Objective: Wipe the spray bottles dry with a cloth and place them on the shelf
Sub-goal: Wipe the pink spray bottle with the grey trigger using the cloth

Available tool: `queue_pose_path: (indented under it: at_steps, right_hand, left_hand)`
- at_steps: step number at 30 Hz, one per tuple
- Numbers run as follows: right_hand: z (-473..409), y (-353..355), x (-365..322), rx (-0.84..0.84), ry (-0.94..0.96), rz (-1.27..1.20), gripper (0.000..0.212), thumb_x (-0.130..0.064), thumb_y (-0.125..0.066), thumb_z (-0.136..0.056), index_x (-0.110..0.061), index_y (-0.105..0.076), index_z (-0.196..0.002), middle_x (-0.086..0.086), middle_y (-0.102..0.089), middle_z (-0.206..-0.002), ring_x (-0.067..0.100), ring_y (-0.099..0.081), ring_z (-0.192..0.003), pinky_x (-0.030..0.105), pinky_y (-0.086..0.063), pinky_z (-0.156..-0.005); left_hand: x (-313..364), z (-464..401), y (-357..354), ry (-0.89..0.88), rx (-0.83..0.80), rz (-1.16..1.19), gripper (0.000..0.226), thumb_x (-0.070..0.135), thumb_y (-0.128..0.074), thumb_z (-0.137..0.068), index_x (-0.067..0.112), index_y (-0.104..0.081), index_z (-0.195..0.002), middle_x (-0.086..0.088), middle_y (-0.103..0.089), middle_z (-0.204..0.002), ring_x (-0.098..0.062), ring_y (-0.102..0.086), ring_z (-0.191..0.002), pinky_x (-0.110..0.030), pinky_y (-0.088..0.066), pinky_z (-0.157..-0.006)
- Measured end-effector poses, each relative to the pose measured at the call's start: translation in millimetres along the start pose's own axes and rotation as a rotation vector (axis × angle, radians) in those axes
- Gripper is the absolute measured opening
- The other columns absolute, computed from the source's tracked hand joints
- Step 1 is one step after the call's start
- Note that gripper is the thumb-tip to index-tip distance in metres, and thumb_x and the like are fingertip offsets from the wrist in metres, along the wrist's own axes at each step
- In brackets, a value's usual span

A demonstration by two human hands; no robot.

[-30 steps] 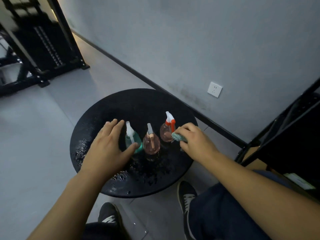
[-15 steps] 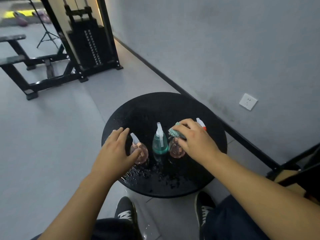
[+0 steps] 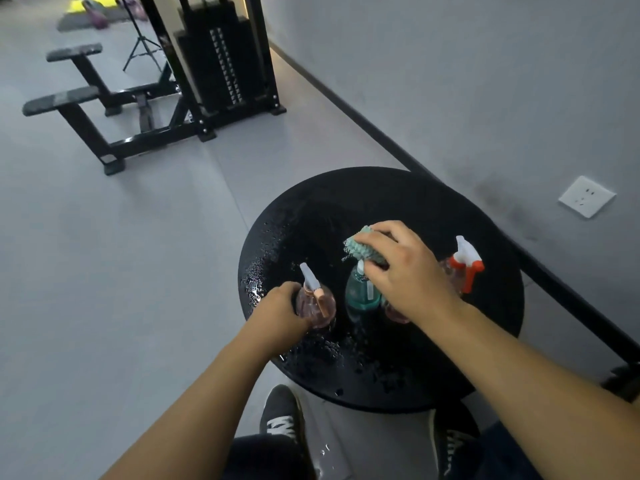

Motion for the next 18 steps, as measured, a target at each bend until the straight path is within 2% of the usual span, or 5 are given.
queue_pose_path:
  at_steps: [4,9,11,13,18]
  right_hand:
    - [-4.8,-2.9,3.2,0.0,-0.052,-0.041,0.037,-0.01,-0.072,-0.089,-0.024,-0.071,-0.123,-0.007,-0.056,-0.125,0.017,-0.056,-0.112,0.026,-0.048,-0.091]
    - [-4.6,-3.2,6.6,-0.005,-0.068,-0.041,0.037,-0.012,-0.072,-0.09,-0.025,-0.07,-0.124,-0.009,-0.055,-0.126,0.015,-0.056,-0.113,0.025,-0.049,-0.09]
    - [-4.3,-0.1,8.7,0.01,-0.072,-0.042,0.038,-0.012,-0.072,-0.09,-0.026,-0.07,-0.125,-0.01,-0.055,-0.126,0.014,-0.056,-0.113,0.026,-0.051,-0.091]
    - [-4.4,3.3,11.3,0.023,-0.082,-0.053,0.038,-0.012,-0.072,-0.09,-0.026,-0.07,-0.125,-0.011,-0.055,-0.125,0.014,-0.056,-0.114,0.027,-0.051,-0.093]
    - [-5.0,6.6,15.4,0.03,-0.094,-0.065,0.038,-0.013,-0.071,-0.09,-0.026,-0.069,-0.126,-0.011,-0.055,-0.125,0.013,-0.056,-0.115,0.028,-0.052,-0.095]
  left_hand:
    - [-7.5,-18.7,-6.4,0.003,-0.006,0.103,0.065,0.021,-0.065,-0.103,0.031,-0.04,-0.162,-0.006,-0.067,-0.128,-0.03,-0.068,-0.112,-0.032,-0.051,-0.084]
    - [-19.9,-33.6,-8.8,-0.035,-0.004,0.367,0.032,0.02,-0.068,-0.105,0.032,-0.068,-0.135,0.017,-0.064,-0.084,0.007,-0.059,-0.065,-0.012,-0.043,-0.06]
    - [-26.1,-36.4,-12.0,-0.03,-0.015,0.437,0.024,0.025,-0.071,-0.103,0.031,-0.071,-0.126,0.015,-0.069,-0.097,0.006,-0.066,-0.082,-0.018,-0.051,-0.075]
    - [-29.6,-35.1,-14.3,-0.019,-0.019,0.462,0.024,0.03,-0.075,-0.101,0.03,-0.068,-0.124,0.015,-0.068,-0.116,-0.011,-0.068,-0.112,-0.035,-0.055,-0.096]
    - [-28.5,-31.9,-16.7,-0.034,-0.043,0.555,0.051,0.029,-0.078,-0.098,0.041,-0.058,-0.143,0.011,-0.061,-0.143,-0.011,-0.052,-0.134,-0.041,-0.047,-0.114]
Point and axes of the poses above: each hand's wrist, its own z-axis away from the middle knuckle, its own y-axis out of the back of the hand, x = y × z, the point moved 4 cm from there along -z, towards the middle knuckle
